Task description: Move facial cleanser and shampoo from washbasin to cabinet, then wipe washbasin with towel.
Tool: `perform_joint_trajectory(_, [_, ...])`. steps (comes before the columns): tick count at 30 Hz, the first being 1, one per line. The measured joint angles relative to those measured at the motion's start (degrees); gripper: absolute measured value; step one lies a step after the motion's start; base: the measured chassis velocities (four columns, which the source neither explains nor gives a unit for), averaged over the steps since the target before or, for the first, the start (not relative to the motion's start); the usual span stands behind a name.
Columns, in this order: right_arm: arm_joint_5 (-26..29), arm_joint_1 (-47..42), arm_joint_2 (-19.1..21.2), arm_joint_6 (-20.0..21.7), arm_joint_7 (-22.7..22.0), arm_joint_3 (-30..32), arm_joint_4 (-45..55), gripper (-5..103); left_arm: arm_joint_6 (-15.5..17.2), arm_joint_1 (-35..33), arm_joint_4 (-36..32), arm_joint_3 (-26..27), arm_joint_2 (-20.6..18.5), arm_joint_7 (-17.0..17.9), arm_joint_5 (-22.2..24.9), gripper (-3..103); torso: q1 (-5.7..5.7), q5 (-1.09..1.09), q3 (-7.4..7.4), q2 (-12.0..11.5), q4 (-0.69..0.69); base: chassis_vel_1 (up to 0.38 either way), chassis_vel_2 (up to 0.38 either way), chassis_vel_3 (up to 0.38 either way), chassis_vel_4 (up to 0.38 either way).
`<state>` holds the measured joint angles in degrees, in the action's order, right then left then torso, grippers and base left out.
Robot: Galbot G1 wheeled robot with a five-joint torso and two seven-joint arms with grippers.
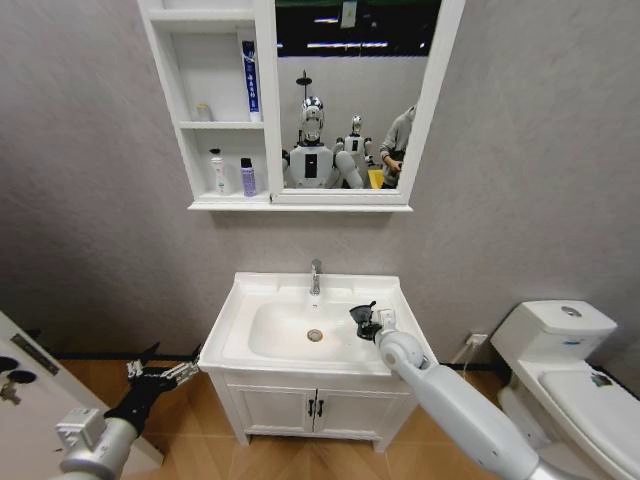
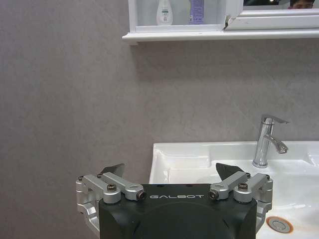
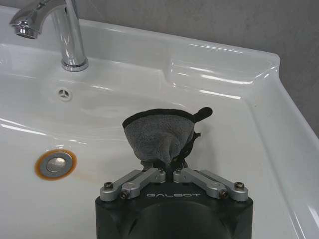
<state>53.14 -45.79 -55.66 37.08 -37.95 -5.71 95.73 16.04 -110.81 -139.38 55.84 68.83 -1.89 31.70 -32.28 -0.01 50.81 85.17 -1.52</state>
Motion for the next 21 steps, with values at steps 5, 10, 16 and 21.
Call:
perform_joint_trajectory(5, [-1.5, 4.5, -2.2, -0.2, -0.1, -2.6, -7.6, 2, 0.0, 0.0, 0.0, 0.0, 0.0, 0.0, 0.0, 100, -0.01, -0.01, 0.0, 0.0, 0.01, 0.0, 0.0, 0.0, 0.0])
perform_joint_trajectory(10, [-3.8, 6.5, -6.4, -1.4, 1.1, -5.3, -15.2, 2, 0.0, 0.0, 0.0, 0.0, 0.0, 0.0, 0.0, 100, 0.0, 0.0, 0.0, 0.0, 0.0, 0.0, 0.0, 0.0, 0.0])
perform_joint_trajectory(16, [-4.8, 7.0, -9.7, -1.9, 1.6, -6.0, -18.5, 2, 0.0, 0.0, 0.0, 0.0, 0.0, 0.0, 0.0, 100, 0.0, 0.0, 0.0, 0.0, 0.0, 0.0, 0.0, 0.0, 0.0])
perform_joint_trajectory(21, [-6.8, 8.0, -12.1, -2.9, 3.2, -7.0, -22.7, 2, 0.0, 0.0, 0.0, 0.0, 0.0, 0.0, 0.0, 100, -0.01, 0.0, 0.0, 0.0, 0.01, 0.0, 0.0, 0.0, 0.0])
